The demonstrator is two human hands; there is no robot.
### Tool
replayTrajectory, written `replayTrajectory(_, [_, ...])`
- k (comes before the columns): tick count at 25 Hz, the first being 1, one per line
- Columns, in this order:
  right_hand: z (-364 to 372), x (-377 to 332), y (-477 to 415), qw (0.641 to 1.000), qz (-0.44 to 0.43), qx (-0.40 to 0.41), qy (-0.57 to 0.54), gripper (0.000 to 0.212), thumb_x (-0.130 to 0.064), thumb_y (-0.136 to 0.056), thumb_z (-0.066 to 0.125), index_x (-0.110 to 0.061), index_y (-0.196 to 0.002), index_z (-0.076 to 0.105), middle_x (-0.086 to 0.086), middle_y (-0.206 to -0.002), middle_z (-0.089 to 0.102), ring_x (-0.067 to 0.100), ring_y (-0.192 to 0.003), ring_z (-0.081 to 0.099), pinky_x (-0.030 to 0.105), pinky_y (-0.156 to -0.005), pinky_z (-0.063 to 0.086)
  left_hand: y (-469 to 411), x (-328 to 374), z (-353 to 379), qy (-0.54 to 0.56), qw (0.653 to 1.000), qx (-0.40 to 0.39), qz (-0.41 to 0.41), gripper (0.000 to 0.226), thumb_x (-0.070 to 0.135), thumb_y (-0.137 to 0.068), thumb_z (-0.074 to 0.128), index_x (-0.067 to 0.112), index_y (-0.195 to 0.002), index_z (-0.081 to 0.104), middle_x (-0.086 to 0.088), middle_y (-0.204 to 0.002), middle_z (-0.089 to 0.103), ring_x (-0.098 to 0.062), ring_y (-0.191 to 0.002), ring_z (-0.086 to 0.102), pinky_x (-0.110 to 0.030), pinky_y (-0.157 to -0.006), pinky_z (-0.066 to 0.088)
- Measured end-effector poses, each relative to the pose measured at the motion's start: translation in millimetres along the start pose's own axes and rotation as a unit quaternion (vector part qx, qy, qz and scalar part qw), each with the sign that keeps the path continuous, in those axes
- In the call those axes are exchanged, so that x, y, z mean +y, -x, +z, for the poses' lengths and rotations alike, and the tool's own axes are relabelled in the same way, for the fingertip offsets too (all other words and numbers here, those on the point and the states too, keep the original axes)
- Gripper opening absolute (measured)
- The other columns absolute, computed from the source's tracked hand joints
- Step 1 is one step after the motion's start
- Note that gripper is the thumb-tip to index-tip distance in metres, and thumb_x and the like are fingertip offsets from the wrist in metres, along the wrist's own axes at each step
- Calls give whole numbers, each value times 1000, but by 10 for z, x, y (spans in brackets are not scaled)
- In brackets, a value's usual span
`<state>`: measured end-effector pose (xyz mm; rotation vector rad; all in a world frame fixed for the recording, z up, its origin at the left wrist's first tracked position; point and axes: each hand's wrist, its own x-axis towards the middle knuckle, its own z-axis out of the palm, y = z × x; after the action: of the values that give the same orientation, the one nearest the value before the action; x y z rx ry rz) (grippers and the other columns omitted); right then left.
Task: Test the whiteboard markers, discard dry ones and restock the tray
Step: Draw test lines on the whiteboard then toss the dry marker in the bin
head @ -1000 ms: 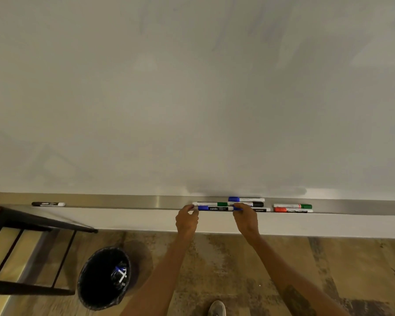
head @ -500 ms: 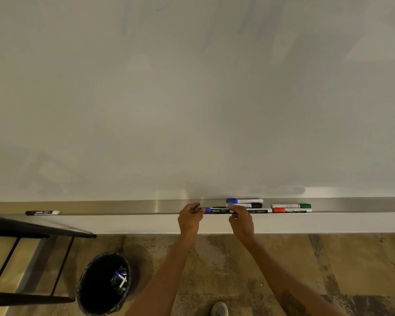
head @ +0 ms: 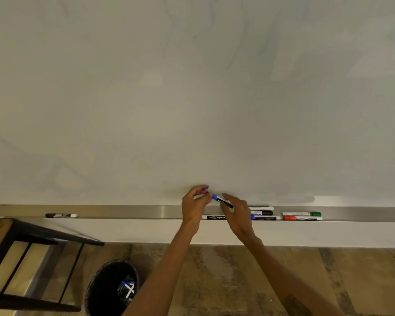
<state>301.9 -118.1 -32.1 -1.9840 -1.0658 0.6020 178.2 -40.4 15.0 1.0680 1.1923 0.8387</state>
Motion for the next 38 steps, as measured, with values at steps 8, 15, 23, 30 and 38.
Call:
replayTrajectory(8, [55, -1115, 8, 987, -137, 1, -83, 28, -32, -100, 49, -17, -120, 62, -9, -106, 65, 5, -94, 62, 19, -86, 51, 98, 728, -428, 72, 994, -17, 76, 21, 13, -89, 73, 12, -110, 74, -7, -106, 75, -21, -103, 71, -34, -89, 59])
replayTrajectory(15, [169, -1977, 207, 981, -194, 8, -2, 23, -36, -105, 39, -20, -109, 55, -13, -81, 57, 4, -65, 55, 14, -61, 40, 408, 1276, -799, 101, 980, -17, 172, 19, 19, -98, 60, 8, -107, 73, -2, -99, 77, -13, -99, 71, -22, -91, 55])
replayTrajectory(23, [149, -2938, 380, 971, -221, 92, 22, 43, -55, -99, 29, -19, -84, 47, -9, -59, 48, 10, -48, 44, 23, -48, 35, 619, 2320, -1288, 195, 950, 9, 244, 15, 20, -96, 63, 9, -98, 74, -5, -92, 77, -24, -94, 74, -31, -91, 56])
replayTrajectory(30, [-203, -3664, 479, 921, -240, 66, -299, 34, -19, -104, 46, -26, -137, 52, -2, -90, 61, 7, -72, 61, 25, -71, 54, 710, 3165, -1665, 188, 894, 78, 399, 20, 21, -97, 62, 9, -111, 70, -1, -107, 76, -14, -109, 69, -28, -100, 51])
replayTrajectory(38, [-818, -4184, 519, 790, -256, -25, -557, 31, -9, -103, 40, -8, -121, 66, 22, -107, 68, 34, -100, 67, 43, -93, 54, 679, 3702, -1860, 138, 836, 151, 508, 27, 21, -100, 57, 11, -123, 68, 6, -125, 69, -1, -131, 52, -20, -109, 42])
